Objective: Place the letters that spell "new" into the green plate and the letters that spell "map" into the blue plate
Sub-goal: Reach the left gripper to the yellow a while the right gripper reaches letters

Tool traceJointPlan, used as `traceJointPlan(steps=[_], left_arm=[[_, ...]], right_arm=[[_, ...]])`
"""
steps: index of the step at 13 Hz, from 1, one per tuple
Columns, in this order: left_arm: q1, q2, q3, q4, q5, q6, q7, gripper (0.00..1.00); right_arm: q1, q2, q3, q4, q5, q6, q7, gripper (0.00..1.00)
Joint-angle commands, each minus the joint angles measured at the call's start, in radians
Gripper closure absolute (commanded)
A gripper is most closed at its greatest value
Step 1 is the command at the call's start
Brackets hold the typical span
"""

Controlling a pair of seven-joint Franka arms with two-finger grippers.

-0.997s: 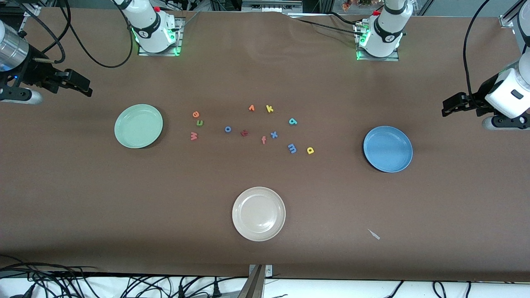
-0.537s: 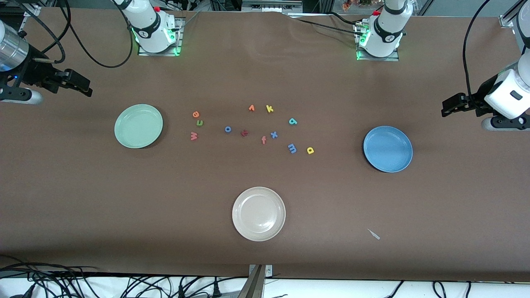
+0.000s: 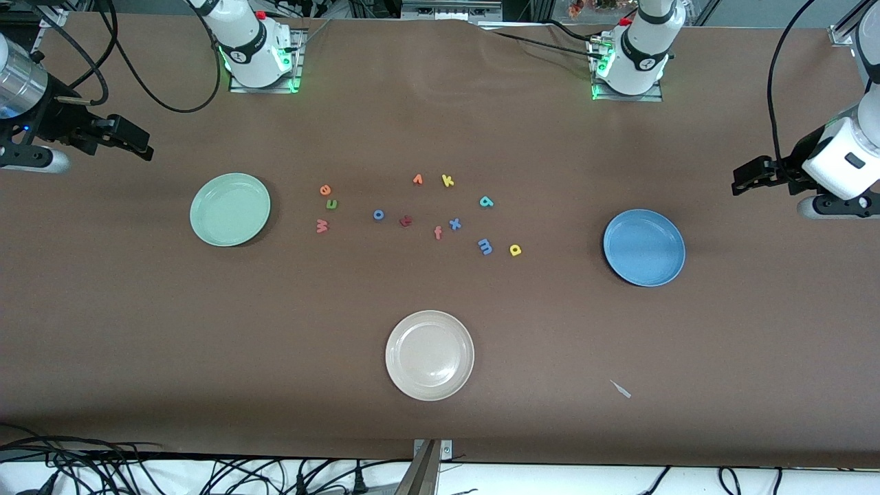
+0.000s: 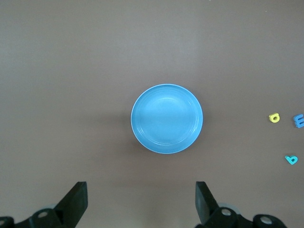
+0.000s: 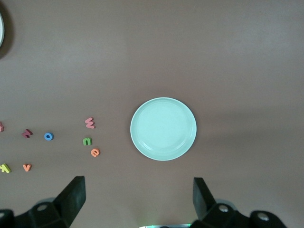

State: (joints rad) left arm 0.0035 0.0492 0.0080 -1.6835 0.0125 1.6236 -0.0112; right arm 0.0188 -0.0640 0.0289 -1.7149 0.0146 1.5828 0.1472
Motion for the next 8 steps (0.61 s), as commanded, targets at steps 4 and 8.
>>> traceJointPlan(steps=[4, 8], left_arm=[[-0.049, 0.234, -0.022, 0.08, 0.015, 0.009, 0.005, 0.0], [-0.126, 0.334, -0.037, 0.107, -0.121, 0.083, -0.068, 0.0]], right_arm=[[0.0, -0.007, 0.006, 0.011, 0.008, -0.017, 0.002, 0.0], [0.001, 0.0, 0.011, 0.006, 0.008, -0.018, 0.0, 0.0]])
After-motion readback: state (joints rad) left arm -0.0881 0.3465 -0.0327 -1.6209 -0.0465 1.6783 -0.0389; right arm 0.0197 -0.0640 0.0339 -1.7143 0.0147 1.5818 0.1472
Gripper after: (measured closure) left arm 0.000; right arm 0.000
